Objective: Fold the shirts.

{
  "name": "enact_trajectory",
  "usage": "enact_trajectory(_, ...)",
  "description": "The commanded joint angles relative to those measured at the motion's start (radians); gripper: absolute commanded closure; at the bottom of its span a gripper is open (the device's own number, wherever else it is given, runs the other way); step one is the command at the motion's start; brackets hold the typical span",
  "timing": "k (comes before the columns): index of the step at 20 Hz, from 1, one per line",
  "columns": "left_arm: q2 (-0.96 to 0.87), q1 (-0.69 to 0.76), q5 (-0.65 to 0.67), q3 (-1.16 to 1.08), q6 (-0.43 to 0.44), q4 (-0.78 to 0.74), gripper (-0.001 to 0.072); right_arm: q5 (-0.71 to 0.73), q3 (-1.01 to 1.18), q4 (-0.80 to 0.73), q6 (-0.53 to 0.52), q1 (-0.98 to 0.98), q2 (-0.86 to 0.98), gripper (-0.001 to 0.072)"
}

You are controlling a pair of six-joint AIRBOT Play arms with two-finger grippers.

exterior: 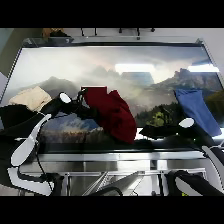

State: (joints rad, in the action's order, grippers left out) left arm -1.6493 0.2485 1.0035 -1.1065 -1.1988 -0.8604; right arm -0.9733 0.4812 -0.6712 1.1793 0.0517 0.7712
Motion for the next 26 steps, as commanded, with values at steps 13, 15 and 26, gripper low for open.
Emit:
enact_trajectory(13, 0.037, -0.090, 0.117, -0.023, 0.013, 0.000, 0.0696, 0.176, 0.042, 0.395, -0.299, 0.193, 0.127, 0.0683)
enact_trajectory(15, 0.125, -0.097, 0.135, -0.039, 0.012, -0.003, 0.0696, 0.155, 0.075, 0.395, -0.310, 0.182, 0.051, 0.0684)
enact_trajectory(26, 0.753, -0.242, 0.256, -0.949, -0.122, -0.011, 0.0696, -0.109, 1.004, 0.377, -0.312, -0.252, -0.322, 0.0684)
